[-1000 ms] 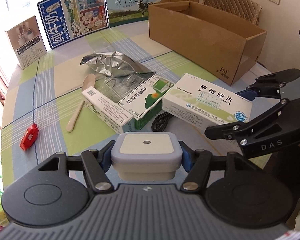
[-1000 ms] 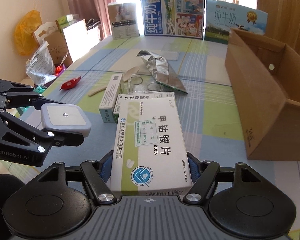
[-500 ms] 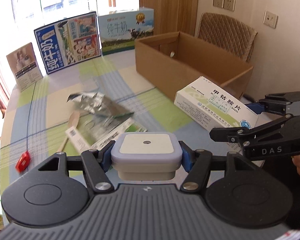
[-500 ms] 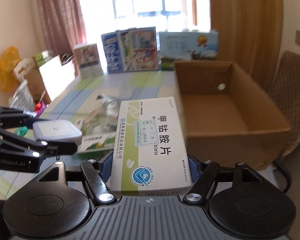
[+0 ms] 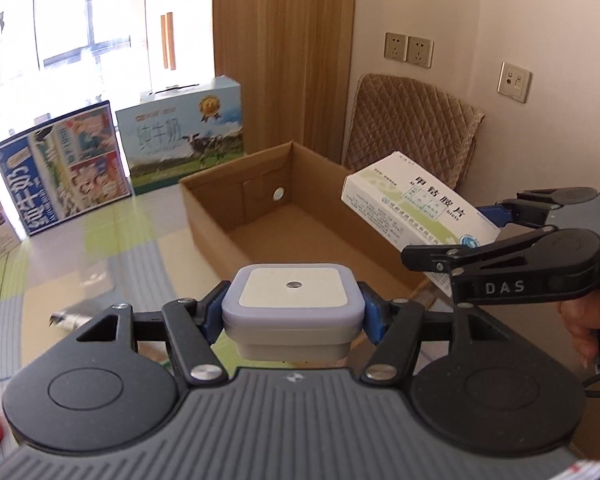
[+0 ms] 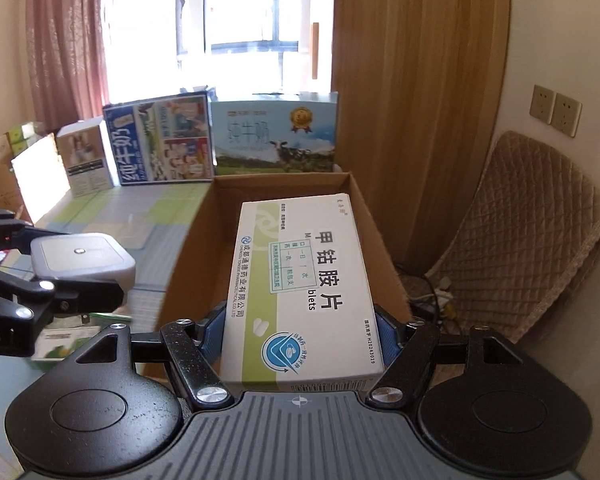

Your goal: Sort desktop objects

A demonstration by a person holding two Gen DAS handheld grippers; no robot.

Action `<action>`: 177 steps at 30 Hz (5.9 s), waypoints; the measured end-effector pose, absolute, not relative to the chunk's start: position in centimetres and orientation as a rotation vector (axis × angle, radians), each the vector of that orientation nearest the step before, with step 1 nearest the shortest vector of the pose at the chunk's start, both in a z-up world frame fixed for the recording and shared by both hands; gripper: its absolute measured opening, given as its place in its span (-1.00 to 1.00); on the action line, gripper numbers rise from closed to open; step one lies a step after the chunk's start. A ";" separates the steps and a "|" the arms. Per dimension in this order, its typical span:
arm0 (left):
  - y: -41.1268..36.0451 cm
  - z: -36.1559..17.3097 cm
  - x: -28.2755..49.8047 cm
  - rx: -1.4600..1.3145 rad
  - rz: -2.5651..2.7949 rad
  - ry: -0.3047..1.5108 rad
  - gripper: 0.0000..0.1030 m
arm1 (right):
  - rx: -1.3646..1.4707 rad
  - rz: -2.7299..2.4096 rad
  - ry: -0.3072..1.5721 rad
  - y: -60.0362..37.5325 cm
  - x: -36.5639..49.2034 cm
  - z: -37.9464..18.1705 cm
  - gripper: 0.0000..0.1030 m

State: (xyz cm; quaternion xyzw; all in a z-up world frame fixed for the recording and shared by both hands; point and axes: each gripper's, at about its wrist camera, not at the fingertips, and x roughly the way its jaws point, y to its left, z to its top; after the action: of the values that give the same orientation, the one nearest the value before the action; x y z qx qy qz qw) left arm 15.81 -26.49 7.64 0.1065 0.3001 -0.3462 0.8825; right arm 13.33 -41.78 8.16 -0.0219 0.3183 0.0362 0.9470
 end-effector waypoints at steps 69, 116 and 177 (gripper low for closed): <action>-13.9 6.0 10.0 0.082 -0.485 0.663 0.62 | 0.031 0.222 0.718 -35.9 7.9 7.5 0.96; -1.1 -0.6 11.3 0.072 -0.276 0.813 0.97 | -0.095 0.453 0.928 -22.8 9.7 -2.3 0.96; -2.6 -7.2 22.5 0.255 -0.411 0.881 0.04 | -0.813 0.997 0.926 -13.5 20.8 -7.6 0.37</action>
State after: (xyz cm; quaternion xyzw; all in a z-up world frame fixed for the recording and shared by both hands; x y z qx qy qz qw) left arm 22.50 -2.60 -7.17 0.1223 0.4223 -0.1968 0.8763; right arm 20.77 -13.50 -7.56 -0.3651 0.4161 0.4480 0.7021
